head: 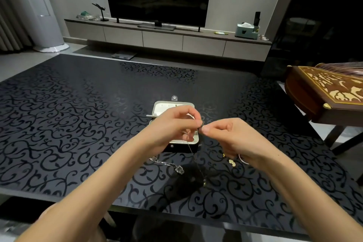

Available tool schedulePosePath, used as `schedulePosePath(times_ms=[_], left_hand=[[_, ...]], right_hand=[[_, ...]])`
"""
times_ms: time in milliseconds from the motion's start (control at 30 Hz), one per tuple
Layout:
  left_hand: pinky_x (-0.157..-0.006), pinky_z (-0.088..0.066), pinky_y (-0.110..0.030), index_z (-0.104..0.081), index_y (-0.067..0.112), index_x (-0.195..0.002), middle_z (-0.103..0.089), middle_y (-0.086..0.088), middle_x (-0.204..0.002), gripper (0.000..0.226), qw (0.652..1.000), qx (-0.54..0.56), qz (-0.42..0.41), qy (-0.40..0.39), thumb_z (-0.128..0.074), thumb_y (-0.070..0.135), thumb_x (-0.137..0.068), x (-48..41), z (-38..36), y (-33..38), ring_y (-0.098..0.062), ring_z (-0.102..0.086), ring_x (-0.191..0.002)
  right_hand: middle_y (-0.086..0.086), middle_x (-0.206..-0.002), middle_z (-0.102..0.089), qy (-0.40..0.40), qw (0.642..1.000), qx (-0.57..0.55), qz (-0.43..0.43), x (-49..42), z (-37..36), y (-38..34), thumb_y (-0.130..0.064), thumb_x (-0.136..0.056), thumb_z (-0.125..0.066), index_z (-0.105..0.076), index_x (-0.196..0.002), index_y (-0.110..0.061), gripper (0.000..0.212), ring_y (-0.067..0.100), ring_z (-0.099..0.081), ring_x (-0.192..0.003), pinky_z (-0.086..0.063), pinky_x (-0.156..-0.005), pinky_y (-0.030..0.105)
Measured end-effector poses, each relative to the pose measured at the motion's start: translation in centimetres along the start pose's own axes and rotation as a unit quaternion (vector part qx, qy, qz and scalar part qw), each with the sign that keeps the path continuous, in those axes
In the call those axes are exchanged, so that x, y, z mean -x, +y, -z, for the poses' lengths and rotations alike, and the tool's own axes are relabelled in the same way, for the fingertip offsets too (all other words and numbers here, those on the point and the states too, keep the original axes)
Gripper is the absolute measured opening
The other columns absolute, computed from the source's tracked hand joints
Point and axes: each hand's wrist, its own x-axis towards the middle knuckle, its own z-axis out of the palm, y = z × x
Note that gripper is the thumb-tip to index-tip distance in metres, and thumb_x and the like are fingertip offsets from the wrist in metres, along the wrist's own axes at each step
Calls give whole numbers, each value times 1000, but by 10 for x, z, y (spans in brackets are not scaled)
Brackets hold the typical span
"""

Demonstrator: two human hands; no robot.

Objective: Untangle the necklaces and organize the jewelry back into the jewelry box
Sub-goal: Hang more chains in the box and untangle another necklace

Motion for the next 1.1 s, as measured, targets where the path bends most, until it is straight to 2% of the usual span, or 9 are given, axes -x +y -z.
schedulePosePath(times_ms=[133,267,367,433,533,667,867,967,1100], left_hand=[[-75,-46,-31,-63,7,-85,-61,-10,-77,4,997,-62,-38,-4,-60,5,-86,0,6,31,-17,-52,-69],[-80,-47,-28,-69,14,-85,-67,0,-82,8,985,-153,-29,71,-63,9,-85,-13,35,46,-12,-59,-80],[-71,-46,-22,-69,15,-82,-66,5,-77,11,953,-242,0,184,-60,12,-86,-38,62,41,-8,-57,-72],[-64,-41,-21,-68,14,-85,-66,3,-83,14,904,-366,31,219,-54,10,-87,-56,79,30,-7,-54,-71],[-76,-41,-26,-68,14,-98,-66,-4,-107,28,836,-505,81,199,-46,4,-84,-82,101,6,-20,-58,-94],[-93,-37,-35,-62,23,-114,-59,1,-123,36,778,-601,117,141,-44,8,-86,-117,110,-22,-26,-54,-112],[-90,-30,-40,-64,26,-104,-65,0,-105,29,714,-679,128,112,-42,26,-86,-146,116,-38,-27,-53,-102],[-79,-24,-37,-64,22,-93,-65,1,-93,23,718,-676,106,130,-44,28,-82,-154,116,-45,-24,-49,-91],[-79,-23,-37,-63,23,-91,-62,0,-93,20,730,-666,113,108,-47,27,-80,-163,119,-50,-25,-48,-92]], right_hand=[[-6,-40,-36,-7,998,15,58,-4,5,-27,-27,-91,-58,-70,-73,-17,24,10,-29,-37,-28,-42,21],[0,-48,-52,23,995,-2,99,-10,24,-65,-25,-93,-56,-68,-78,-10,25,9,-44,-42,-34,-44,19],[0,-55,-57,45,991,8,127,-23,40,-95,-26,-92,-56,-68,-77,-12,24,9,-50,-49,-39,-46,19],[-1,-56,-58,52,988,15,146,-33,46,-110,-26,-93,-56,-68,-78,-12,24,8,-51,-50,-42,-48,19],[-1,-57,-58,60,983,17,170,-53,52,-128,-26,-94,-54,-68,-81,-9,25,7,-51,-51,-43,-49,18],[0,-59,-59,66,983,22,172,-91,57,-136,-28,-94,-54,-68,-82,-9,27,9,-52,-53,-46,-50,19],[3,-61,-59,74,984,5,160,-151,56,-131,-23,-95,-53,-67,-82,-5,26,10,-52,-52,-46,-49,19],[4,-63,-60,61,985,-8,160,-177,49,-126,-21,-95,-52,-66,-84,-3,25,10,-55,-53,-49,-52,18],[5,-67,-62,52,985,-16,164,-207,39,-122,-19,-96,-52,-66,-87,-1,24,10,-57,-57,-51,-57,18]])
